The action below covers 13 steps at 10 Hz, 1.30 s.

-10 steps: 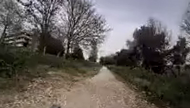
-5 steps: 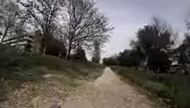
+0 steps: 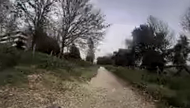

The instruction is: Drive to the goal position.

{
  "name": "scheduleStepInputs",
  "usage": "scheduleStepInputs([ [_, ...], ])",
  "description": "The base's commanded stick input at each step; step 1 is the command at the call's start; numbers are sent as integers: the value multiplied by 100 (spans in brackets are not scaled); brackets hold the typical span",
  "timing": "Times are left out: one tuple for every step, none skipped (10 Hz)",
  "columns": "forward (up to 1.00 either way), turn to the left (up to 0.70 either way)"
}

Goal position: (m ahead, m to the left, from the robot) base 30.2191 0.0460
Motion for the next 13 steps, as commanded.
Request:
scheduleStepInputs([
  [85,-12],
  [85,-30],
  [85,-9],
  [85,0],
  [85,0],
  [85,0],
  [85,-25],
  [85,0],
  [85,0],
  [85,0],
  [85,0],
  [85,0],
  [85,0],
])
